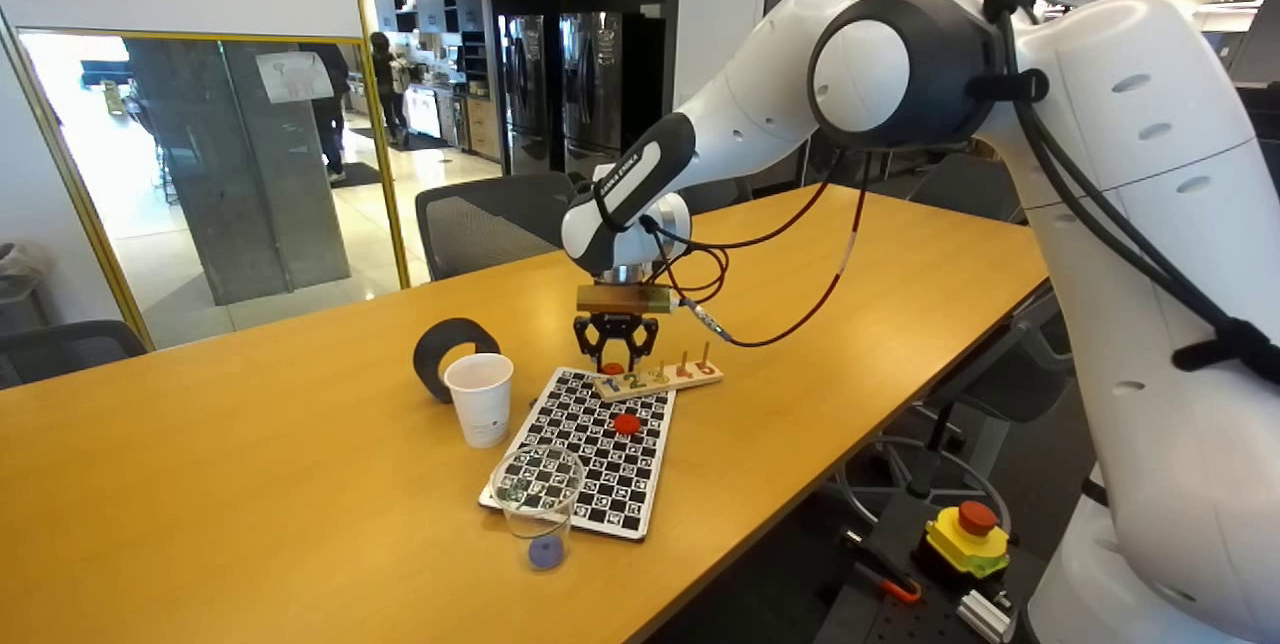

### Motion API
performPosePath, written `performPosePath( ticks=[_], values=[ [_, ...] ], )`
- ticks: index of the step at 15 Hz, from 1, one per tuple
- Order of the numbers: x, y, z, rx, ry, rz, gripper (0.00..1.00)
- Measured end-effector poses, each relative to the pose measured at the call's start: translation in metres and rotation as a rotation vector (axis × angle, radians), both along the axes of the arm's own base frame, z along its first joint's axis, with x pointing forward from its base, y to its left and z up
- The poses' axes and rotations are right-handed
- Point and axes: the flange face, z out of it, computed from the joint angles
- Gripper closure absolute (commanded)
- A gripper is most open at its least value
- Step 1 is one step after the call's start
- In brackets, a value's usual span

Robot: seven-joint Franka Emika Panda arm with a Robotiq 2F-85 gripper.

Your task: Put the orange circles into the white cup and the blue circles into the transparent cup.

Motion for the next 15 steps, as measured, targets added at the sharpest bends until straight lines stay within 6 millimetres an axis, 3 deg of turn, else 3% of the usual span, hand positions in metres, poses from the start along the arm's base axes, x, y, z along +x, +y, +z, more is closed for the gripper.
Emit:
performPosePath(
  ticks=[1,8,12,15],
  values=[
    [0.0,-0.002,0.001,0.002,0.006,-0.003,0.83],
    [0.005,0.008,0.01,0.009,0.012,0.012,0.82],
    [0.015,0.039,0.051,-0.013,-0.048,0.074,0.82],
    [0.018,0.076,0.091,-0.032,-0.102,0.153,0.82]
  ],
)
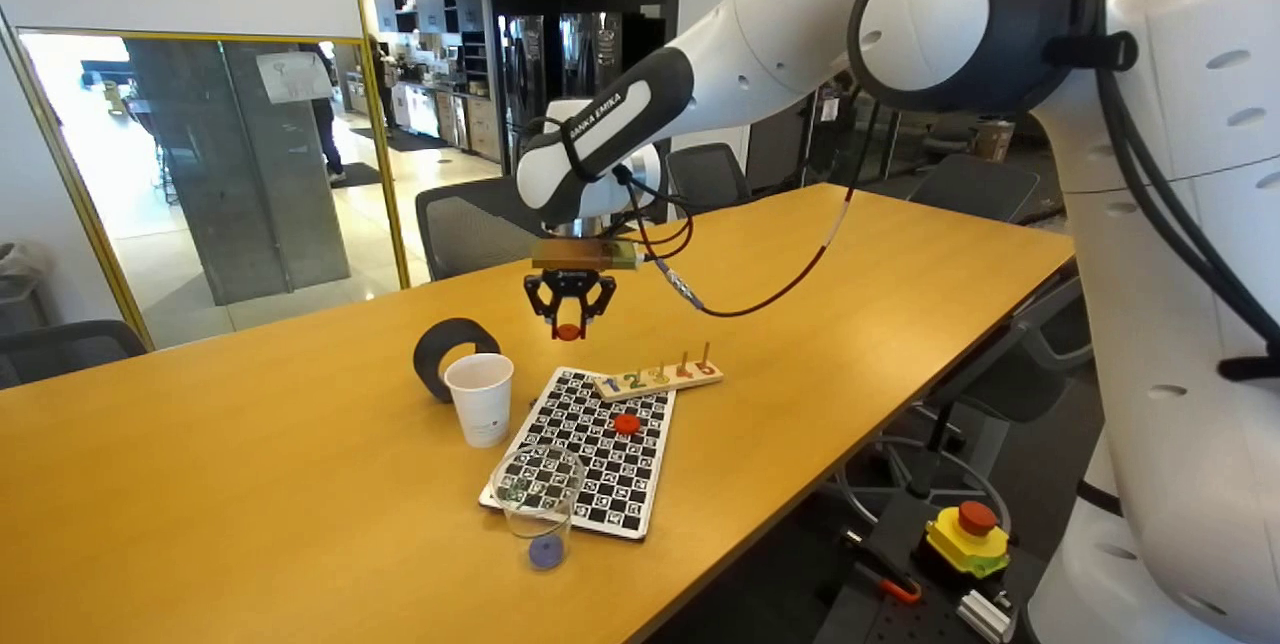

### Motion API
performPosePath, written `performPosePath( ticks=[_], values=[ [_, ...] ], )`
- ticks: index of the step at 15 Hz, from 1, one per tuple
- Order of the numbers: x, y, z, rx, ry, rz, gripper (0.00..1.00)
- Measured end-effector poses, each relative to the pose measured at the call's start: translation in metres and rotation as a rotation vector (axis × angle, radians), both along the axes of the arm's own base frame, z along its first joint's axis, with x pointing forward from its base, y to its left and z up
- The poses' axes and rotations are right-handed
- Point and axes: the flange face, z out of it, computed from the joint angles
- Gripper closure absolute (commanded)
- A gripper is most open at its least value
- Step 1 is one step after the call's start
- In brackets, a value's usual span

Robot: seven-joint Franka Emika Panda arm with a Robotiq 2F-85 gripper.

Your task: Put the orange circles into the white cup and the blue circles into the transparent cup.

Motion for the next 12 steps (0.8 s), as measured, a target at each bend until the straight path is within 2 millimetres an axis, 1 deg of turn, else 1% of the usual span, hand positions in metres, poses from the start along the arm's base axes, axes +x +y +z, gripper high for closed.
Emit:
performPosePath(
  ticks=[3,5,7,9,12],
  values=[
    [-0.002,0.047,0.027,-0.012,-0.027,0.096,0.82],
    [-0.005,0.079,0.036,-0.007,-0.036,0.166,0.82],
    [-0.01,0.107,0.04,0.003,-0.036,0.238,0.82],
    [-0.014,0.128,0.042,0.009,-0.034,0.298,0.82],
    [-0.019,0.15,0.043,0.016,-0.031,0.37,0.82]
  ],
)
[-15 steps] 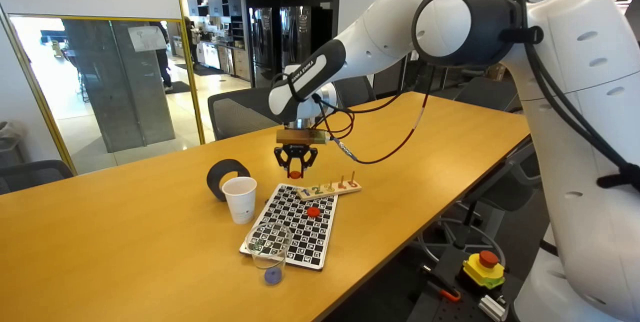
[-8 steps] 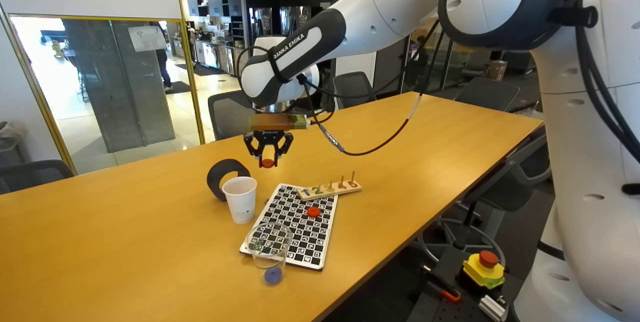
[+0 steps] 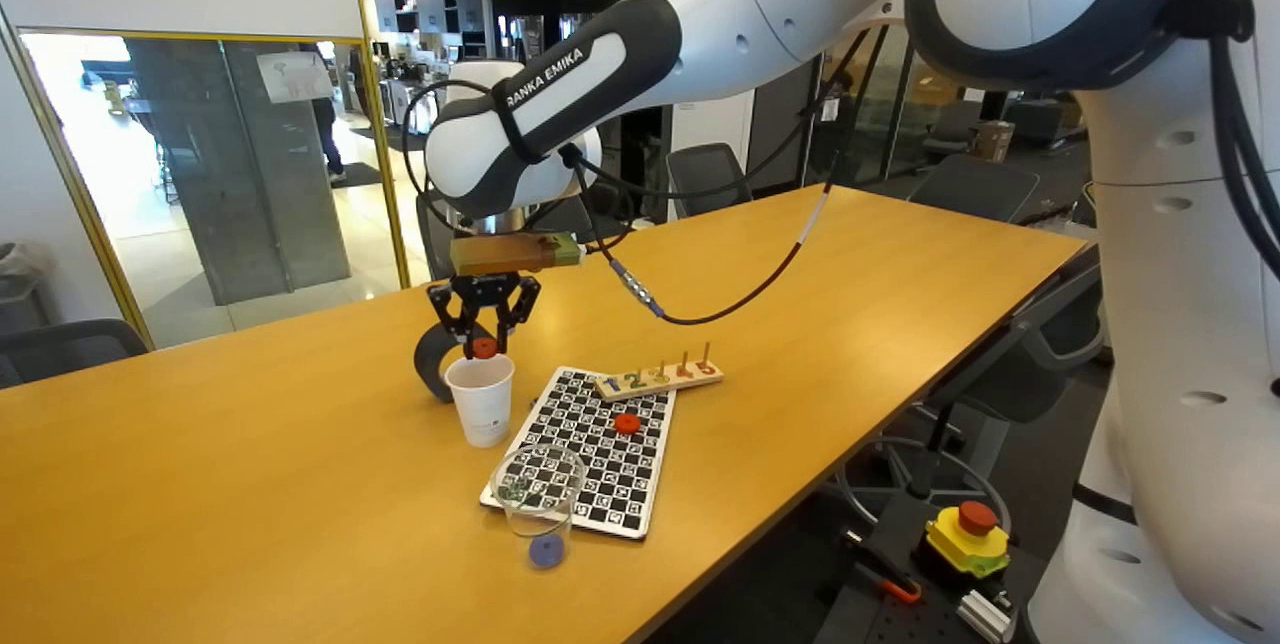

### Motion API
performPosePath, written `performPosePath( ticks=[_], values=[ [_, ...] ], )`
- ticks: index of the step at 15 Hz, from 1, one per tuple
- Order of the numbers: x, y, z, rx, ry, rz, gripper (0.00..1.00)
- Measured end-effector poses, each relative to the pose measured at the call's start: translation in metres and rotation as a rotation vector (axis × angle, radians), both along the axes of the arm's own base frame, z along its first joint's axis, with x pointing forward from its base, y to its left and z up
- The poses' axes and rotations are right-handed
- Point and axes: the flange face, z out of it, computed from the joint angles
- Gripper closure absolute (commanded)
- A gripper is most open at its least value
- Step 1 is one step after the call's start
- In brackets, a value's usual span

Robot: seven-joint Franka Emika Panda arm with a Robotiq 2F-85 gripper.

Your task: Put the orange circles into the white cup and the blue circles into the transparent cup.

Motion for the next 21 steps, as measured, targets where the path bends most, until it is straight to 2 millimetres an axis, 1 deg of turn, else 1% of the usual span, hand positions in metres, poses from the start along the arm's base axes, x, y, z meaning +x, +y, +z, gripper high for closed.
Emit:
performPosePath(
  ticks=[2,3,4,5,8,9,12,14,16,18,21],
  values=[
    [-0.002,0.008,0.0,0.001,0.003,0.034,0.82],
    [-0.003,0.01,-0.001,0.001,0.004,0.048,0.44],
    [-0.003,0.011,-0.001,0.001,0.007,0.056,0.32],
    [-0.004,0.011,-0.002,0.0,0.012,0.06,0.27],
    [-0.005,0.008,-0.004,-0.004,0.028,0.055,0.03],
    [-0.004,0.005,-0.004,-0.006,0.032,0.05,0.0],
    [-0.002,-0.01,-0.005,-0.013,0.034,0.01,0.0],
    [-0.001,-0.024,-0.006,-0.024,0.037,-0.058,0.0],
    [-0.004,-0.041,-0.008,-0.047,0.045,-0.141,0.0],
    [-0.016,-0.055,-0.01,-0.068,0.06,-0.213,0.0],
    [-0.046,-0.066,-0.013,-0.073,0.094,-0.271,0.0]
  ],
)
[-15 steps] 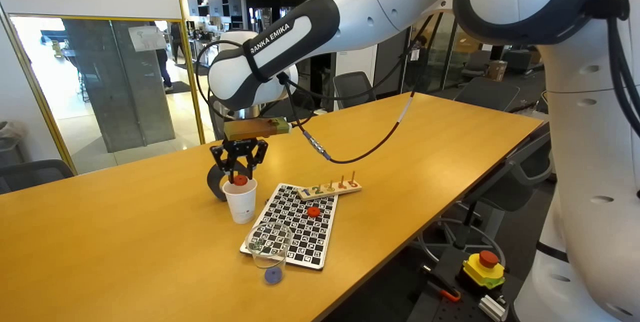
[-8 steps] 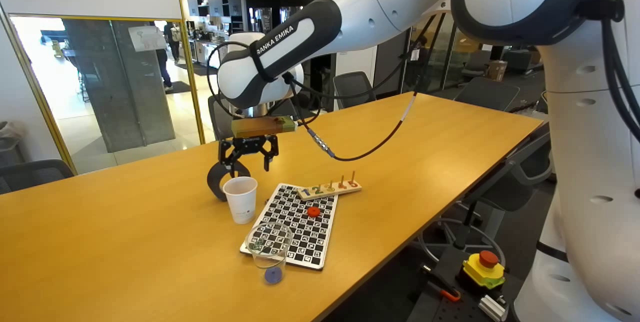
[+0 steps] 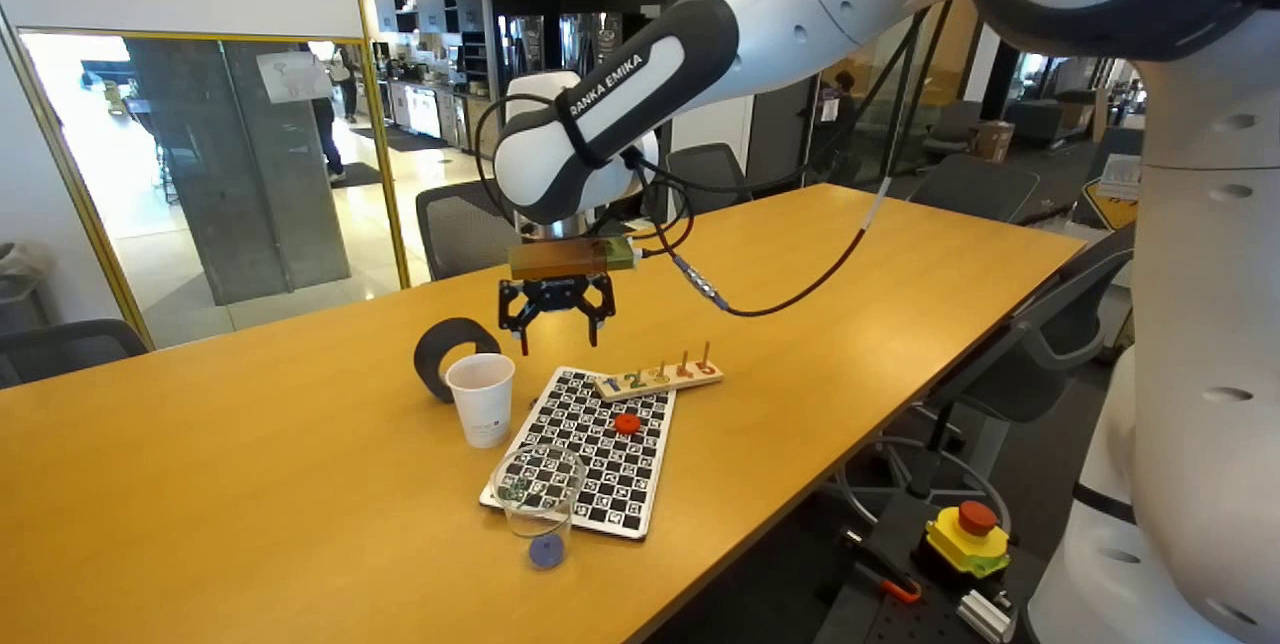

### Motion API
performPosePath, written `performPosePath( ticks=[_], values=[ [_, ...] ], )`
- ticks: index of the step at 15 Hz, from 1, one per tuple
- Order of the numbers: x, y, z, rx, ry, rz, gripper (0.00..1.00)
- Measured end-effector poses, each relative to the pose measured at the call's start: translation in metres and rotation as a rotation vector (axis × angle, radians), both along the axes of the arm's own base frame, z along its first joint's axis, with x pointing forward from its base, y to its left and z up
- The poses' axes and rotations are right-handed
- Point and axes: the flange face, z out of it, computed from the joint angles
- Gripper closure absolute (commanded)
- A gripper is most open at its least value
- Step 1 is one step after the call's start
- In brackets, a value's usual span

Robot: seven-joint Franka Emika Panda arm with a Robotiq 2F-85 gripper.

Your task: Put the orange circles into the white cup and the blue circles into the transparent cup.

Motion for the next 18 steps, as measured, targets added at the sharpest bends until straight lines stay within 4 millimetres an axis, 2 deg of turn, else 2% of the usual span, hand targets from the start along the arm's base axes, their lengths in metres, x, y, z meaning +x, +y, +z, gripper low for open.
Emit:
performPosePath(
  ticks=[4,8,13,18],
  values=[
    [-0.042,-0.011,-0.014,0.01,0.02,-0.016,0.0],
    [-0.067,-0.031,-0.047,0.016,-0.02,-0.036,0.0],
    [-0.081,-0.055,-0.078,0.025,-0.097,-0.016,0.0],
    [-0.085,-0.063,-0.097,0.066,-0.122,0.01,0.0]
  ],
)
